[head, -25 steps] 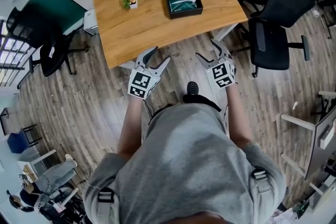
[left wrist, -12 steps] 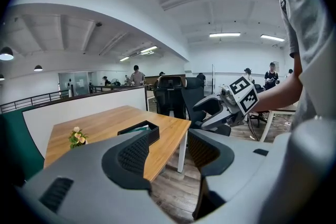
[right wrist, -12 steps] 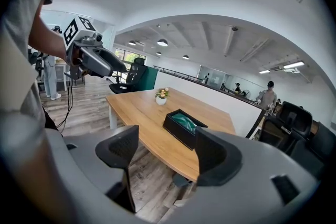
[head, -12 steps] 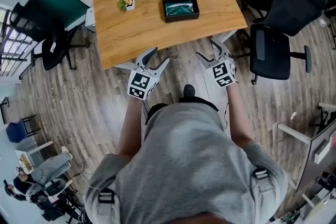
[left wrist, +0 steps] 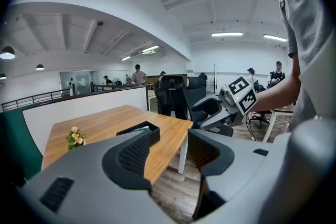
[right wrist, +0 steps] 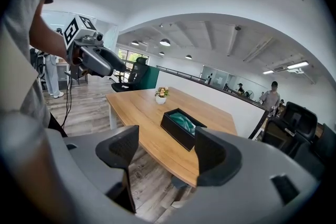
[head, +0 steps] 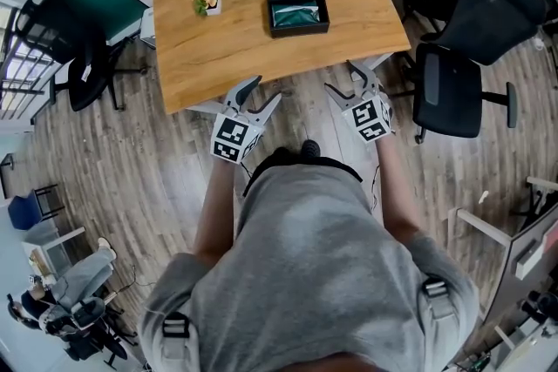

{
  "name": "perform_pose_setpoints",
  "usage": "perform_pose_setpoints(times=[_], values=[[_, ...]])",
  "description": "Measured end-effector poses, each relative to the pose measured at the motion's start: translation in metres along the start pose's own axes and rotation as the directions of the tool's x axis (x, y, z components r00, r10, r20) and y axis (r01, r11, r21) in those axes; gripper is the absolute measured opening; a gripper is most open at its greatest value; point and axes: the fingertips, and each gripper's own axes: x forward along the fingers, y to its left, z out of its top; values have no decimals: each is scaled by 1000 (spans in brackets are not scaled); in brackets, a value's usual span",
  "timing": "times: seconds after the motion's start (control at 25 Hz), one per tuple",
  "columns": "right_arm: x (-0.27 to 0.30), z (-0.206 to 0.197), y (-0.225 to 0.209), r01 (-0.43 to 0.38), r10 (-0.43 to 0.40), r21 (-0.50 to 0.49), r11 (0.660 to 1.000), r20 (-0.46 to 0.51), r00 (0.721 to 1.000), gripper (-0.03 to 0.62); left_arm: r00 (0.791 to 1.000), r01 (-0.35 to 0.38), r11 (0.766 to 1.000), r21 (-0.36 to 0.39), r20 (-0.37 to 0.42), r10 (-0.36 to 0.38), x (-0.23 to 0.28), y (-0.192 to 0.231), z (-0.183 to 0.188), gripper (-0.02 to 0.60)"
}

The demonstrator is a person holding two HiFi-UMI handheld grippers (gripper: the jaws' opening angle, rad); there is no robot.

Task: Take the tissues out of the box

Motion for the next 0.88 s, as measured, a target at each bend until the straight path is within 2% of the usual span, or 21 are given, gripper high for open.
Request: perform_pose_setpoints(times=[0.44, 0.88], values=[[23, -2, -15, -20, 20, -2, 1000, -23, 1000, 336, 1000, -15, 1000, 6, 12, 15, 22, 23, 12, 241], [46, 0, -54, 38, -36, 25, 999, -54, 998, 334, 999, 31, 999, 19, 18, -31, 63, 59, 27, 241]])
